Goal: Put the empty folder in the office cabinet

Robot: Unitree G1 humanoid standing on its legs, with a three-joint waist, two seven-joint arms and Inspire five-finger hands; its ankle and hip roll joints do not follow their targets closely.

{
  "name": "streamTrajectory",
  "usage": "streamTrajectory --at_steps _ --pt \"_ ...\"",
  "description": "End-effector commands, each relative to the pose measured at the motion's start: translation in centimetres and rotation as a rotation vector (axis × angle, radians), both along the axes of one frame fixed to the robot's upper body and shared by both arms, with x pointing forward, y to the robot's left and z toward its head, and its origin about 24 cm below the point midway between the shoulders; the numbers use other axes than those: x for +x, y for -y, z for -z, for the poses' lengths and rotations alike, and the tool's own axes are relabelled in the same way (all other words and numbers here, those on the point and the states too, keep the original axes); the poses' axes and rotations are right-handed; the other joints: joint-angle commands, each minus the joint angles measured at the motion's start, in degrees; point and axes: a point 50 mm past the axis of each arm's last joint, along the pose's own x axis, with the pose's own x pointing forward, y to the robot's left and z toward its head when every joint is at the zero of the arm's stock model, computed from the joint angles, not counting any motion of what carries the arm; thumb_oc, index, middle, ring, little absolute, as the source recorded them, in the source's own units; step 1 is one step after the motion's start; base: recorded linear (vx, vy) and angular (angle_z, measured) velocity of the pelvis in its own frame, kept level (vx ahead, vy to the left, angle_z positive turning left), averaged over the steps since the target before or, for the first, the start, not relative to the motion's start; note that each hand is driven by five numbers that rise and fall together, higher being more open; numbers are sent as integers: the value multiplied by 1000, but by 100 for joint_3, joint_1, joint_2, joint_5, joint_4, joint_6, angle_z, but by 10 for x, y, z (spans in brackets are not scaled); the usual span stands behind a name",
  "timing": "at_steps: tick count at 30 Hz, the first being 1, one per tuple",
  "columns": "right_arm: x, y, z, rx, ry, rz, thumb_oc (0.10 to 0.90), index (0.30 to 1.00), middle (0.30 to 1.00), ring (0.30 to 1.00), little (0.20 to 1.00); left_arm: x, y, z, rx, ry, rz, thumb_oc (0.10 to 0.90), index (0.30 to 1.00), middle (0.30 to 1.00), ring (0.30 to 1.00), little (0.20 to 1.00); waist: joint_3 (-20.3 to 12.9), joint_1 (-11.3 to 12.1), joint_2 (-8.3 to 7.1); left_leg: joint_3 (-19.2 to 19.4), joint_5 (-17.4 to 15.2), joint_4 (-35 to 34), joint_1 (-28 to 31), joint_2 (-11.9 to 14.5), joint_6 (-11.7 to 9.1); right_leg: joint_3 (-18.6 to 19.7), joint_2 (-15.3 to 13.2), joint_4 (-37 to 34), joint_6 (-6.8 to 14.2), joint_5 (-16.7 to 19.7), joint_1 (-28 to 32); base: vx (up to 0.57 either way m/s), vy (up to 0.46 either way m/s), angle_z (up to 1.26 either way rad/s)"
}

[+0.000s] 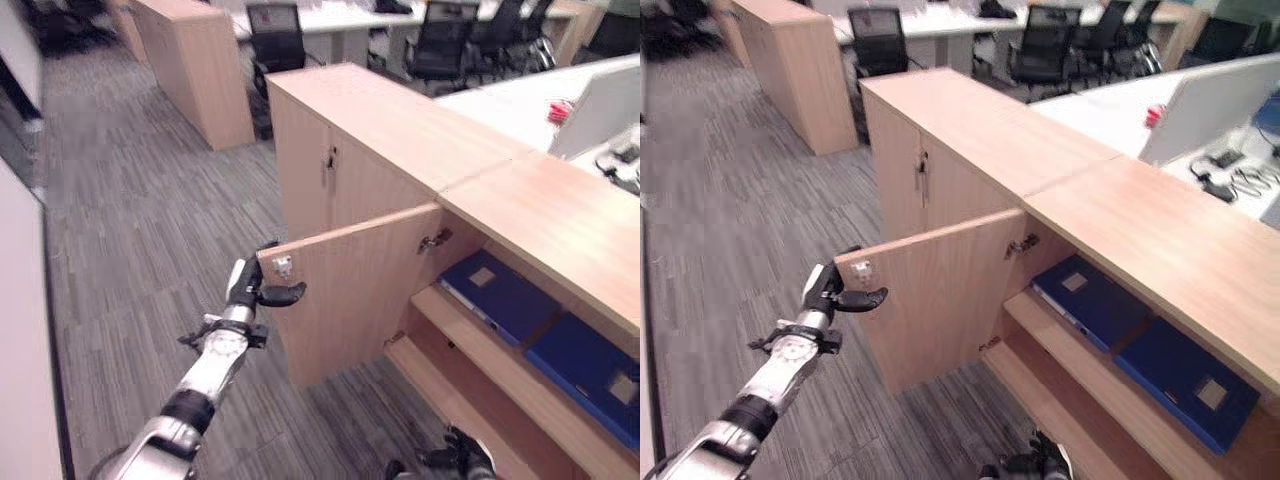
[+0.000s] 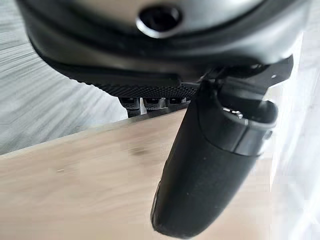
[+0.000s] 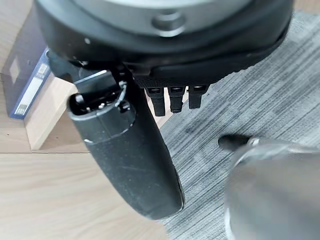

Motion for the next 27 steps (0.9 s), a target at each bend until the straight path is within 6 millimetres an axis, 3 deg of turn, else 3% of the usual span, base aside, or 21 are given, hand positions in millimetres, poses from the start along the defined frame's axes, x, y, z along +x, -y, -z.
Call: streamTrajectory --at_steps 1,2,3,7,9,11,13,17,19,22,27 --pt "39 14 -23 -48 170 16 800 900 900 900 900 16 71 -53 -145 263 311 800 900 900 900 900 327 -86 487 -97 -288 54 421 460 -441 -183 -387 1176 311 128 -16 -76 101 -41" --pt "40 13 -23 -51 170 8 800 900 900 900 900 9 65 -48 -157 251 298 800 900 900 900 900 313 17 538 -82 -393 58 451 478 -440 -444 -525 1397 312 -107 106 -70 29 -47" --pt "45 9 -24 -50 176 -12 800 900 900 900 900 -5 55 -38 -142 221 291 800 900 900 900 900 247 194 532 154 -325 80 376 502 -412 -991 -661 1477 237 -151 315 -68 29 -48" --pt "40 9 -21 -47 160 -30 800 900 900 900 900 -21 42 -31 -96 189 305 800 900 900 900 900 94 334 444 371 -203 105 294 539 -455 -1076 -610 1028 285 -126 606 -57 -109 -81" --pt "35 11 -19 -55 146 -33 800 900 900 900 900 -29 39 -29 -93 182 321 800 900 900 900 900 16 403 461 417 12 117 212 649 -580 -969 -388 411 251 -211 789 -63 -175 -53" --pt "36 19 -21 -90 144 -58 800 900 900 900 900 -37 32 -30 -87 186 313 800 900 900 900 900 -7 371 624 479 250 127 207 853 -767 -771 -70 -123 164 -351 949 -27 -227 -71" --pt "38 21 -23 -102 148 -69 800 900 900 900 900 -40 31 -29 -102 184 306 800 900 900 900 900 -3 342 691 489 305 141 234 918 -816 -697 4 -237 125 -374 999 -26 -156 -55" --pt "39 36 -26 -151 134 -92 800 900 900 900 900 -54 34 -23 -185 165 305 800 900 900 900 900 -10 112 1012 664 502 304 395 1222 -1036 -329 303 -510 -29 -555 1153 1 -154 -48" --pt "37 40 -26 -158 126 -88 800 900 900 900 900 -57 36 -20 -196 152 305 800 900 900 900 900 -15 72 1086 707 542 351 454 1298 -1096 -268 371 -557 -68 -592 1204 32 -129 -35" --pt "32 50 -25 -182 103 -68 800 900 900 900 900 -59 44 -16 -221 139 322 800 900 900 900 900 -27 -163 1310 816 697 527 600 1519 -1260 -72 556 -679 -158 -733 1318 27 -152 -26" --pt "27 55 -25 -203 86 -79 800 900 900 900 900 -58 52 -14 -250 127 328 800 900 900 900 900 10 -369 1421 797 870 966 598 1862 -1462 230 819 -687 -310 -983 1430 30 -143 -30"
